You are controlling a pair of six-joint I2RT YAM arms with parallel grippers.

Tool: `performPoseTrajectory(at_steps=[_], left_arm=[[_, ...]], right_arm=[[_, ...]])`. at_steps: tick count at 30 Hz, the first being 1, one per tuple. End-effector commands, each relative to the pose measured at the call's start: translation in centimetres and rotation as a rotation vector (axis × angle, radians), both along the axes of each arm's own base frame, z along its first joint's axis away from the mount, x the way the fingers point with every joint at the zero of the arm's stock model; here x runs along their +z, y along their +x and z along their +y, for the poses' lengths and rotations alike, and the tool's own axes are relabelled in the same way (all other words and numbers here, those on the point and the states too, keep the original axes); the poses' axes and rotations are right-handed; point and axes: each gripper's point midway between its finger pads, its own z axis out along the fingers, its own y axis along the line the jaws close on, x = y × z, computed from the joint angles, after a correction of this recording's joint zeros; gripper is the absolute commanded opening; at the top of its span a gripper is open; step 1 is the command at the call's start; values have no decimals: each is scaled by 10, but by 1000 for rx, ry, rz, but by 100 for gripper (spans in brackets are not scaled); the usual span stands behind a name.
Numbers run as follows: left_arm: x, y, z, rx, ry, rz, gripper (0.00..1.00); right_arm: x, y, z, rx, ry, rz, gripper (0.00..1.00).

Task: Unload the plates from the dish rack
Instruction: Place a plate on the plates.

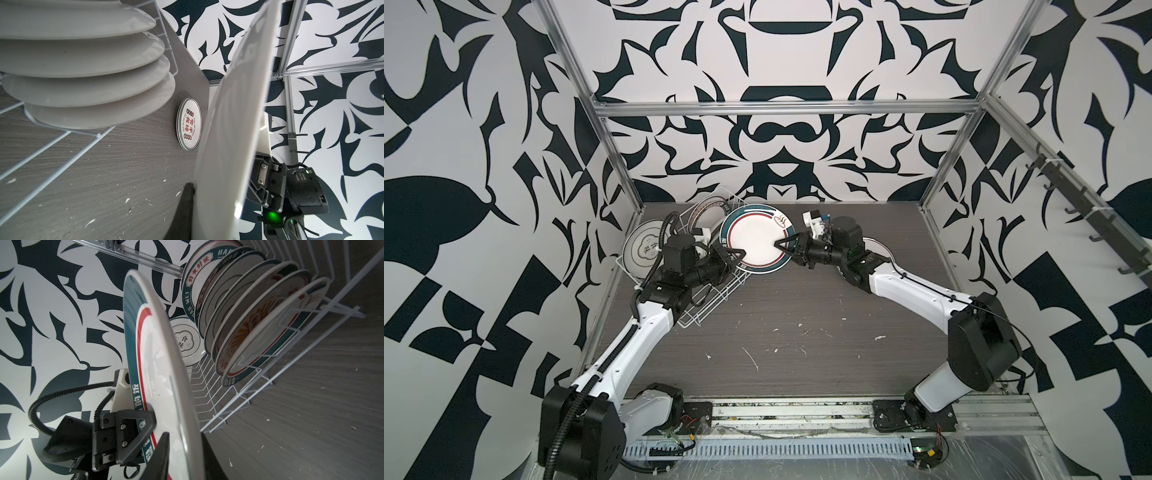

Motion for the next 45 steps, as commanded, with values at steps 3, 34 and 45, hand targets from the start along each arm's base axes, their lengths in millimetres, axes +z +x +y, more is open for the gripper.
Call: performPoseTrajectory(at_steps=[3, 34, 45], left_arm=[[-1, -7, -11, -66, -6, -28, 5], [64, -7, 192, 552, 1220, -119, 99], [64, -7, 232, 650, 1535, -15, 99]], right_arm=[[38, 5, 2, -22, 92, -126, 5], [-33, 6, -317, -621, -731, 92, 0], [-89, 21, -359, -655, -726, 227, 0]])
